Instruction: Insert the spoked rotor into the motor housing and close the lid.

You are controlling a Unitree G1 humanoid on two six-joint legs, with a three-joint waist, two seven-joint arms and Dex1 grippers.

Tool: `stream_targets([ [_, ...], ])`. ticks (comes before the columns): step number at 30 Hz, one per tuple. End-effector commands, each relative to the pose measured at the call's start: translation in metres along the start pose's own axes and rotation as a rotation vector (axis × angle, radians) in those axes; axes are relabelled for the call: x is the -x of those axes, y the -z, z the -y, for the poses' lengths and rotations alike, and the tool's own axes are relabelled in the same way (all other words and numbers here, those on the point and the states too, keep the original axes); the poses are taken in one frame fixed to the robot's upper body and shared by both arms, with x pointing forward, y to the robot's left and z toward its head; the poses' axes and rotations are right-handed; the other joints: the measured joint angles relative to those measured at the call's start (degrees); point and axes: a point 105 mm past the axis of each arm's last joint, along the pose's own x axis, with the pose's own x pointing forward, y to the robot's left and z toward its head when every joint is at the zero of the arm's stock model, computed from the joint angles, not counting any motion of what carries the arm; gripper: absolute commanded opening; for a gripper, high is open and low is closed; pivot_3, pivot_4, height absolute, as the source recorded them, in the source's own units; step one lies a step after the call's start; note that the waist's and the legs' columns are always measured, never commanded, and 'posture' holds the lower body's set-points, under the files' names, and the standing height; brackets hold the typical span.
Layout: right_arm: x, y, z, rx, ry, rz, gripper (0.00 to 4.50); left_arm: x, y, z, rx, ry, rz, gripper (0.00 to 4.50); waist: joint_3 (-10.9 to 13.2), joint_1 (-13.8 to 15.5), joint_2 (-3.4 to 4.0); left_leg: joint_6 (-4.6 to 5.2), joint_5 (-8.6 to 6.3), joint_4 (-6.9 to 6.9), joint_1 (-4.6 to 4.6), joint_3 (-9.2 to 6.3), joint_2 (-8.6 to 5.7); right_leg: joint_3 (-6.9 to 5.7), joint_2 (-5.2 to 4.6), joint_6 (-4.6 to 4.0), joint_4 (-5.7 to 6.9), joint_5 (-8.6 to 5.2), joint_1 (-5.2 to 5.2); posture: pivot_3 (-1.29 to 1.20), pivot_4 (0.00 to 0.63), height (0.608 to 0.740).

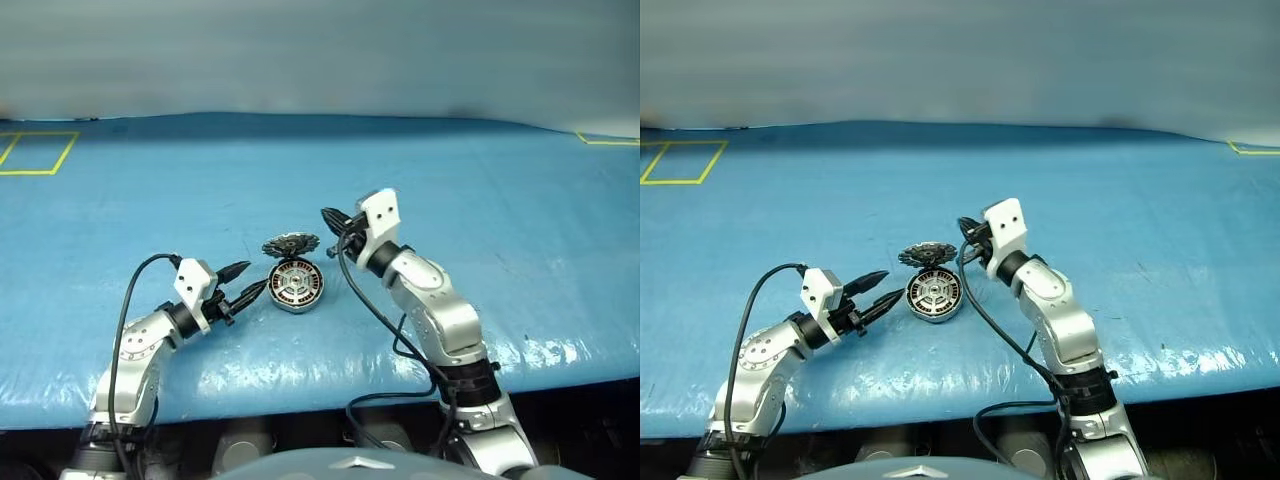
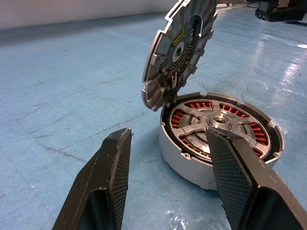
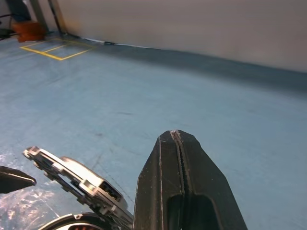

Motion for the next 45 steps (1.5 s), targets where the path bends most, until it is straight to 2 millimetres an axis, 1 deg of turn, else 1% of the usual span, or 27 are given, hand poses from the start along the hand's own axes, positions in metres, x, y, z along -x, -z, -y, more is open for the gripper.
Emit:
stream_targets([
  [1, -0.007, -0.019, -0.019, 0.047, -0.162, 0.042, 0.00, 0.004, -0.008, 0.004, -0.009, 0.020, 0.026, 2.61, 0.0, 0.0, 0.01, 0.00, 0.00, 0.00, 0.00, 0.01, 0.00, 0.00, 0.00, 0.00, -0.01, 0.00, 0.00, 0.00, 0.150, 0.740],
  [3, -0.007, -0.018, -0.026, 0.112, -0.248, 0.008, 0.00, 0.010, -0.006, 0.003, 0.022, 0.016, 0.017, 2.61, 0.0, 0.0, 0.01, 0.01, -0.01, 0.00, 0.00, 0.01, 0.00, -0.01, -0.01, 0.00, -0.01, 0.00, -0.01, 0.00, 0.150, 0.740],
  [5, -0.006, -0.018, -0.028, 0.146, -0.291, -0.016, 0.00, 0.015, -0.003, 0.001, 0.003, 0.008, -0.009, 2.61, 0.0, 0.0, 0.01, 0.01, -0.01, 0.00, 0.01, 0.01, 0.01, -0.02, -0.02, -0.01, -0.02, -0.01, 0.00, 0.00, 0.150, 0.740],
  [8, 0.002, -0.016, -0.030, 0.170, -0.370, -0.060, 0.00, 0.019, -0.003, -0.004, -0.013, -0.012, -0.022, 2.61, 0.0, 0.1, 0.02, 0.00, 0.00, 0.00, 0.01, -0.02, 0.02, -0.06, -0.02, -0.05, 0.00, -0.03, 0.00, 0.00, 0.150, 0.740],
  [13, 0.011, -0.006, -0.028, 0.181, -0.395, -0.116, 0.00, 0.019, -0.003, 0.001, -0.015, 0.010, -0.028, 2.61, 0.0, 0.0, 0.02, 0.00, -0.01, 0.00, 0.01, 0.02, 0.02, -0.06, -0.06, -0.05, -0.01, -0.03, 0.00, 0.00, 0.150, 0.740],
  [16, 0.016, 0.006, -0.031, 0.170, -0.399, -0.159, 0.00, 0.018, -0.004, 0.004, -0.018, 0.020, -0.021, 2.61, 0.0, 0.0, 0.02, 0.00, 0.00, -0.02, 0.02, 0.01, 0.04, -0.08, -0.04, -0.08, 0.00, -0.04, -0.01, 0.00, 0.150, 0.740],
  [20, 0.025, 0.024, -0.040, 0.147, -0.419, -0.211, 0.00, 0.017, -0.008, 0.003, -0.028, 0.026, -0.015, 2.61, 0.0, 0.1, 0.02, 0.00, -0.01, -0.04, 0.02, 0.01, 0.04, -0.09, -0.05, -0.10, -0.01, -0.06, -0.01, 0.00, 0.150, 0.740],
  [22, 0.029, 0.037, -0.046, 0.176, -0.440, -0.259, 0.00, 0.016, -0.008, 0.001, -0.038, 0.019, -0.018, 2.61, 0.0, 0.1, 0.02, 0.00, -0.01, -0.03, 0.02, 0.02, 0.03, -0.09, -0.06, -0.10, -0.01, -0.06, -0.01, 0.00, 0.150, 0.740],
  [24, 0.031, 0.044, -0.049, 0.159, -0.437, -0.274, 0.00, 0.016, -0.007, 0.001, -0.043, 0.027, -0.030, 2.61, 0.0, 0.1, 0.01, -0.01, -0.01, -0.02, 0.02, 0.02, 0.04, -0.09, -0.06, -0.09, -0.01, -0.06, -0.01, 0.00, 0.150, 0.740],
  [27, 0.033, 0.053, -0.050, 0.157, -0.431, -0.303, 0.00, 0.015, -0.005, 0.004, -0.044, 0.039, -0.037, 2.61, 0.0, 0.0, 0.02, -0.02, 0.00, -0.02, 0.03, 0.03, 0.05, -0.09, -0.05, -0.08, 0.00, -0.07, -0.03, 0.00, 0.150, 0.740],
  [30, 0.040, 0.069, -0.049, 0.213, -0.424, -0.366, 0.00, 0.012, -0.006, 0.008, -0.043, 0.056, -0.034, 2.61, 0.0, 0.1, 0.01, -0.02, 0.00, -0.02, 0.06, 0.02, 0.05, -0.10, -0.05, -0.05, 0.00, -0.09, -0.01, 0.00, 0.150, 0.740],
  [31, 0.041, 0.069, -0.049, 0.192, -0.418, -0.363, 0.00, 0.012, -0.006, 0.009, -0.040, 0.059, -0.031, 2.61, 0.0, 0.1, 0.00, -0.02, 0.00, -0.02, 0.08, 0.02, 0.05, -0.10, -0.06, -0.04, -0.01, -0.09, -0.01, 0.00, 0.150, 0.740],
  [33, 0.042, 0.067, -0.050, 0.162, -0.411, -0.344, 0.00, 0.012, -0.007, 0.009, -0.037, 0.060, -0.029, 2.61, 0.0, 0.1, -0.02, -0.03, 0.00, -0.03, 0.08, -0.01, 0.05, -0.13, -0.05, -0.05, -0.01, -0.10, 0.00, 0.00, 0.150, 0.740],
  [35, 0.042, 0.059, -0.049, 0.121, -0.396, -0.303, 0.00, 0.012, -0.005, 0.009, -0.035, 0.064, -0.041, 2.61, 0.0, 0.1, -0.02, -0.03, 0.00, -0.03, 0.08, 0.00, 0.06, -0.12, -0.06, -0.05, -0.01, -0.10, 0.00, 0.00, 0.150, 0.740],
  [39, 0.040, 0.052, -0.044, 0.123, -0.359, -0.271, 0.00, 0.012, -0.004, 0.008, -0.034, 0.069, -0.047, 2.61, 0.0, 0.1, -0.02, -0.03, 0.00, -0.01, 0.07, 0.01, 0.06, -0.12, -0.06, -0.05, -0.01, -0.10, 0.00, 0.00, 0.150, 0.740],
  [40, 0.039, 0.045, -0.043, 0.104, -0.351, -0.238, 0.00, 0.012, -0.004, 0.008, -0.035, 0.071, -0.045, 2.61, 0.0, 0.1, -0.02, -0.03, 0.00, -0.01, 0.07, 0.01, 0.06, -0.12, -0.06, -0.04, -0.01, -0.11, -0.01, 0.00, 0.150, 0.740],
  [42, 0.040, 0.024, -0.041, 0.046, -0.338, -0.130, 0.00, 0.010, -0.004, 0.008, -0.037, 0.073, -0.043, 2.61, 0.0, 0.2, -0.01, -0.03, 0.00, -0.02, 0.04, -0.01, 0.06, -0.12, -0.06, -0.04, -0.01, -0.10, -0.02, 0.00, 0.150, 0.740],
  [44, 0.047, 0.006, -0.039, 0.027, -0.324, -0.044, 0.00, 0.009, -0.005, 0.009, -0.038, 0.077, -0.038, 2.61, 0.0, 0.2, 0.00, -0.03, 0.00, -0.03, 0.00, -0.02, 0.06, -0.13, -0.05, -0.09, -0.01, -0.08, -0.03, 0.00, 0.150, 0.740],
  [45, 0.051, 0.002, -0.038, 0.033, -0.316, -0.024, 0.00, 0.009, -0.005, 0.009, -0.035, 0.079, -0.036, 2.61, 0.0, 0.2, 0.00, -0.03, 0.00, -0.04, -0.01, -0.02, 0.06, -0.13, -0.05, -0.09, -0.01, -0.08, -0.03, 0.00, 0.150, 0.740],
])
